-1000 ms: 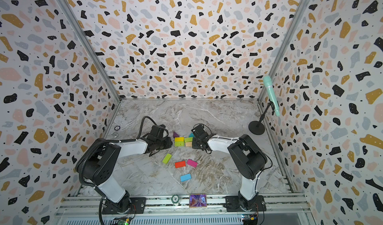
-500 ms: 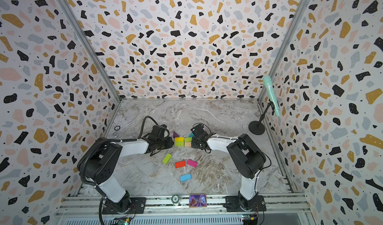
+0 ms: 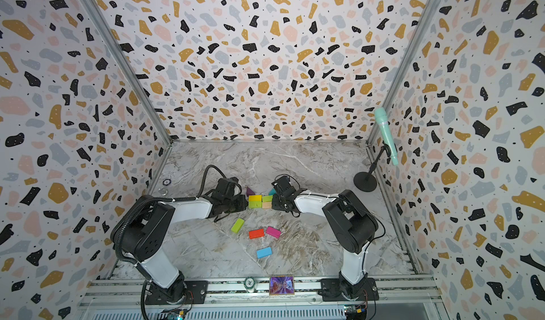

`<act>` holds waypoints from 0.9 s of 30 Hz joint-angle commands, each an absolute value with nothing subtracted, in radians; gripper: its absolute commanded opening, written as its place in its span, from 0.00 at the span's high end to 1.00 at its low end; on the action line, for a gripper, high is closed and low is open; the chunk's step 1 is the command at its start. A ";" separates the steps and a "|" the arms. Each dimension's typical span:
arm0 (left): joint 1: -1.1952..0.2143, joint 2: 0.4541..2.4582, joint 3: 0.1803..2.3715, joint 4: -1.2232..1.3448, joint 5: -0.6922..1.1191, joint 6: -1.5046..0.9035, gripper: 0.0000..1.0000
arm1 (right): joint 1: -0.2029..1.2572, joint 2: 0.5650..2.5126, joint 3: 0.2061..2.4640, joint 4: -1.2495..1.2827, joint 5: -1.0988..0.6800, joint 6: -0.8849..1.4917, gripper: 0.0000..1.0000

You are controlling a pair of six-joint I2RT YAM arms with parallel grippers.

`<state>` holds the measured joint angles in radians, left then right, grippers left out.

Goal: Assemble a carrot with building blocks
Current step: Assemble the building block at the center of the board, then adjust the building block at the center of the board.

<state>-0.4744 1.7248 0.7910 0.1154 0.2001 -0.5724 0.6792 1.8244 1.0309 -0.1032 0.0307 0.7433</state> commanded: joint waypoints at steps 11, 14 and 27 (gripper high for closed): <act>-0.482 1.743 0.813 0.087 0.199 -0.574 0.87 | 0.634 1.828 1.048 -0.152 0.051 0.698 0.70; -0.482 1.743 0.813 0.086 0.198 -0.575 0.88 | 0.635 1.846 1.060 -0.149 0.046 0.695 0.70; -0.482 1.740 0.816 0.080 0.195 -0.572 0.88 | 0.657 1.893 1.097 -0.138 0.021 0.705 0.70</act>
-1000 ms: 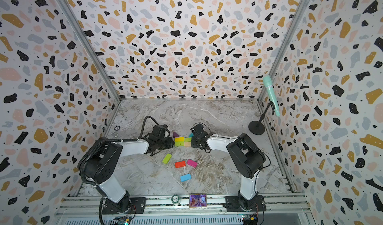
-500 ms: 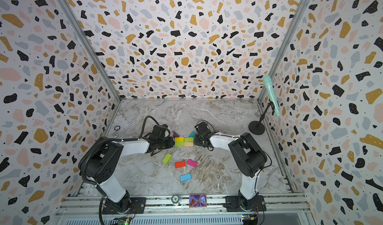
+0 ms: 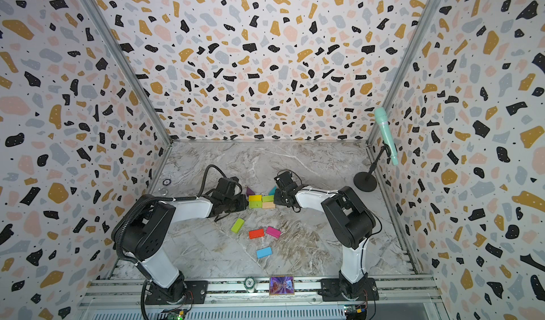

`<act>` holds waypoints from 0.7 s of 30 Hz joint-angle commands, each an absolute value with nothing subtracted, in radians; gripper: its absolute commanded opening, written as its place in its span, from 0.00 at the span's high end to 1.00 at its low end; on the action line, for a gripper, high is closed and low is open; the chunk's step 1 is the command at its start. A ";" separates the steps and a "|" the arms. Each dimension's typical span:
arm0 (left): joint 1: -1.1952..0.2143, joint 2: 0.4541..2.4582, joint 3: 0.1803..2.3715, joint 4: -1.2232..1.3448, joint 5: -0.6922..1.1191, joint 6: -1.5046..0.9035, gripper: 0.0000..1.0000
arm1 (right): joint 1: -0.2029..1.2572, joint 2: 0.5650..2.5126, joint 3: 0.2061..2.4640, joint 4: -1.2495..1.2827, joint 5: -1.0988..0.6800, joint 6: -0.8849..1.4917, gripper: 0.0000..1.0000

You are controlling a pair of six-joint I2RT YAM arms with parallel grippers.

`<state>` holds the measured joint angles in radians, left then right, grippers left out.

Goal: Assemble a carrot with building blocks
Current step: Adjust the building block at the center of the board.

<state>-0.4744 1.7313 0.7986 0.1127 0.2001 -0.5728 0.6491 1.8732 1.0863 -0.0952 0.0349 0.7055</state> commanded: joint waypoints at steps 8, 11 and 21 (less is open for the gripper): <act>-0.482 1.745 0.821 0.081 0.198 -0.572 0.88 | 0.657 1.891 1.094 -0.122 0.003 0.716 0.70; -0.482 1.744 0.816 0.085 0.197 -0.573 0.88 | 0.661 1.890 1.095 -0.120 0.000 0.719 0.69; -0.482 1.738 0.815 0.084 0.195 -0.577 0.88 | 0.664 1.876 1.088 -0.119 0.005 0.727 0.69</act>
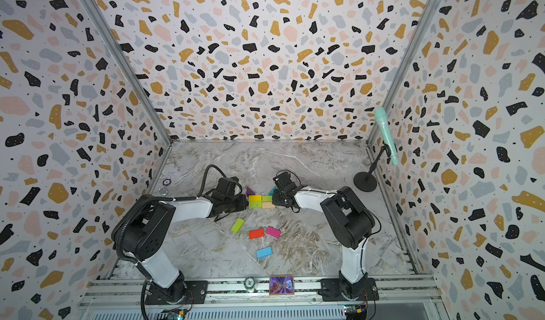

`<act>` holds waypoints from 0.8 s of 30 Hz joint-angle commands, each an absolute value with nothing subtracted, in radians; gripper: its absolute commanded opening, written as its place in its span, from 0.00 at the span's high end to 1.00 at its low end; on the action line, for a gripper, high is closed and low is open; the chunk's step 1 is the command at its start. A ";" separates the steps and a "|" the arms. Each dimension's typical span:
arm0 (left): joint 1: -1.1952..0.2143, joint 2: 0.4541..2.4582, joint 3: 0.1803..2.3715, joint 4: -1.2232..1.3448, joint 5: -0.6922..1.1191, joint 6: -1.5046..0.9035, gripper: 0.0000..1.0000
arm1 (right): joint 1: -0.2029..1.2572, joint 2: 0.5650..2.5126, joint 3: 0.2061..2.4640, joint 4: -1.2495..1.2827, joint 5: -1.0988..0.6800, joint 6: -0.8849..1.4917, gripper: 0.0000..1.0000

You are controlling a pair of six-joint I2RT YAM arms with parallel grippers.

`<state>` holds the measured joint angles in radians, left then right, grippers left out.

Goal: Assemble a carrot with building blocks
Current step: Adjust the building block at the center of the board.

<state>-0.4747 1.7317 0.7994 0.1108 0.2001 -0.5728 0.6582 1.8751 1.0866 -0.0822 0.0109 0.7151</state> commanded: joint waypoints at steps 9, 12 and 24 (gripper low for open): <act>-0.481 1.605 0.810 0.045 0.093 -0.589 0.85 | 0.656 1.718 1.033 -0.145 0.039 0.732 0.65; -0.474 1.547 0.825 -0.006 0.050 -0.575 0.79 | 0.674 1.630 0.993 -0.202 0.053 0.736 0.59; -0.349 1.435 0.789 -0.049 0.068 -0.571 0.52 | 0.984 1.493 0.875 -0.454 0.107 1.046 0.22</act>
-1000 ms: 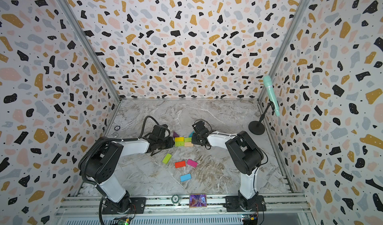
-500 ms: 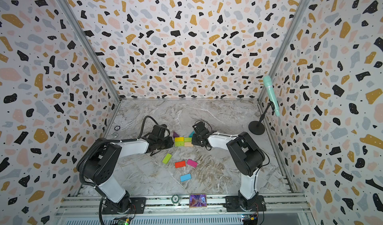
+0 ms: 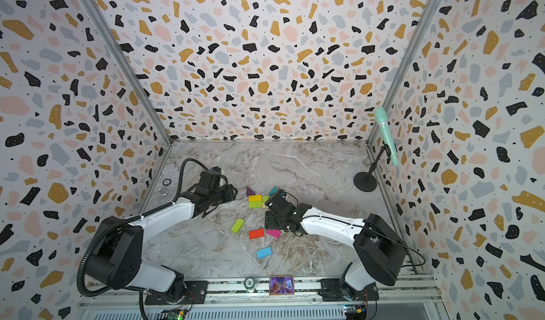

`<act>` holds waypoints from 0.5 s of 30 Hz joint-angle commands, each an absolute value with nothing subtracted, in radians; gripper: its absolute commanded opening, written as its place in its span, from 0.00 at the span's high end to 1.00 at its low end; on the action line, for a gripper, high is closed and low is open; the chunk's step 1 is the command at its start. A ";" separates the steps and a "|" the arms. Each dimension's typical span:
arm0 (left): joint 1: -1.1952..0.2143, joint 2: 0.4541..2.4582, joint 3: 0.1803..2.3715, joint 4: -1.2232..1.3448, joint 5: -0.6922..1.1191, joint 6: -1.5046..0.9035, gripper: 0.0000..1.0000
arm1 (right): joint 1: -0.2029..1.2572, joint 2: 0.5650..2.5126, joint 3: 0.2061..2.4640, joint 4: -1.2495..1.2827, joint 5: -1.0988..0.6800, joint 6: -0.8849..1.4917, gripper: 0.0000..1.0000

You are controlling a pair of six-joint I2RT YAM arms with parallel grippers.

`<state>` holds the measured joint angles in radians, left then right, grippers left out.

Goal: Assemble a carrot with building blocks
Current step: Adjust the building block at the center of the board, then assemble the building block at the center of the board.

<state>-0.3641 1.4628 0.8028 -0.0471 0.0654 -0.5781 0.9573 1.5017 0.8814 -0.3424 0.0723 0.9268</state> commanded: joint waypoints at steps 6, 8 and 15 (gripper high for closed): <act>-0.343 1.413 0.747 0.030 0.163 -0.599 0.51 | 1.031 1.532 0.891 -0.497 0.141 1.148 0.15; -0.342 1.400 0.721 0.075 0.193 -0.623 0.51 | 1.031 1.546 0.907 -0.483 0.140 1.162 0.14; -0.343 1.384 0.695 0.133 0.228 -0.627 0.54 | 1.033 1.626 0.983 -0.455 0.141 1.200 0.15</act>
